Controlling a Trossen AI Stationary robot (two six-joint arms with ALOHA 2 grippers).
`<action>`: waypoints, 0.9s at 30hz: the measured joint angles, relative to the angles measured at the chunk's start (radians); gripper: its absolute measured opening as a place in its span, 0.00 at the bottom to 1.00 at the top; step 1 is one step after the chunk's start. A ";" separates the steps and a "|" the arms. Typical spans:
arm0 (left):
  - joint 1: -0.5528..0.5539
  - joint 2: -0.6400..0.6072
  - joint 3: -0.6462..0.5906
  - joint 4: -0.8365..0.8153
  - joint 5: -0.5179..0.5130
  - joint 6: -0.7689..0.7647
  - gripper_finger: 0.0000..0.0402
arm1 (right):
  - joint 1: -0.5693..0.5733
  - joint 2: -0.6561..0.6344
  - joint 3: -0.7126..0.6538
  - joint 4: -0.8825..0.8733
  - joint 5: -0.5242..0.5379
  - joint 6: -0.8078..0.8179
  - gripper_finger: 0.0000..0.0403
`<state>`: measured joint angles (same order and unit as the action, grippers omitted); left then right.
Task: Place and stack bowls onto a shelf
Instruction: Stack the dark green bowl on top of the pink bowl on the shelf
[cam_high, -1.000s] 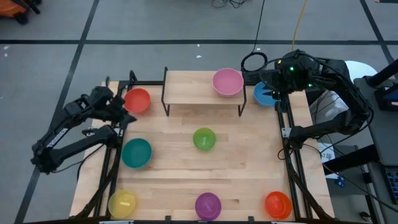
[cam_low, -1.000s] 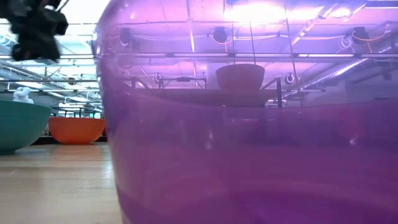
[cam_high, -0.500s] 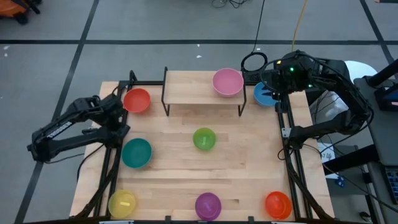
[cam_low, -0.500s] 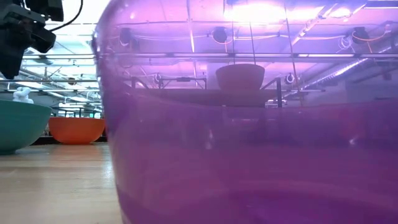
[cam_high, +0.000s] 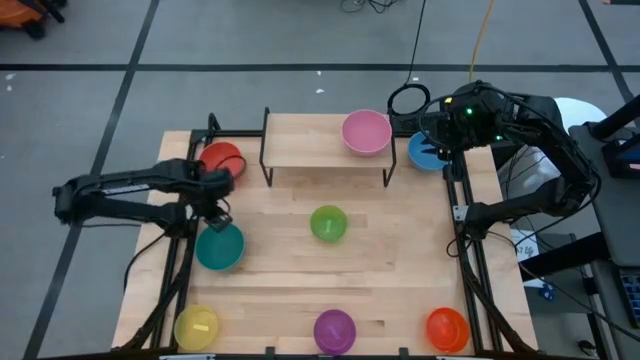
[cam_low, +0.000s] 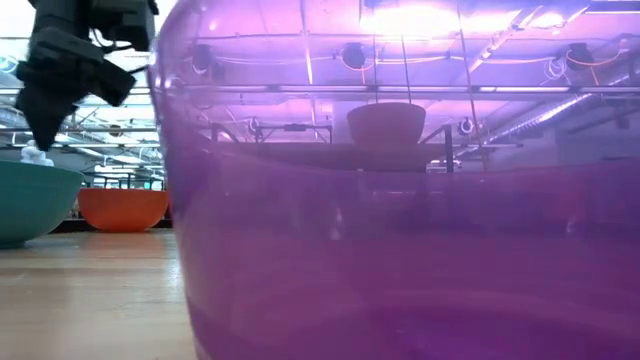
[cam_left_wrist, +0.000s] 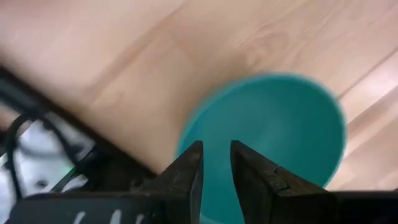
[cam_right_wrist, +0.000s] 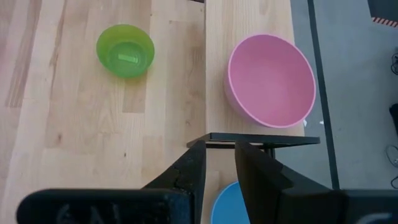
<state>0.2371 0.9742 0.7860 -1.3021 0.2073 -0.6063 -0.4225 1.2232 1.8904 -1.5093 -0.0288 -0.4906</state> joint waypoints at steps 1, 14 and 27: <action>-0.016 0.021 0.000 0.028 0.000 -0.027 0.21 | 0.000 0.000 0.000 0.000 0.000 -0.001 0.19; -0.177 0.200 0.000 0.294 0.009 -0.521 0.21 | 0.000 0.000 0.000 0.000 0.000 -0.001 0.19; -0.286 0.218 0.000 0.310 -0.036 -0.820 0.21 | 0.000 0.000 0.000 0.000 0.000 -0.001 0.19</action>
<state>-0.0490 1.1923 0.7864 -0.9921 0.1718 -1.4260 -0.4225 1.2228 1.8904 -1.5093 -0.0288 -0.4915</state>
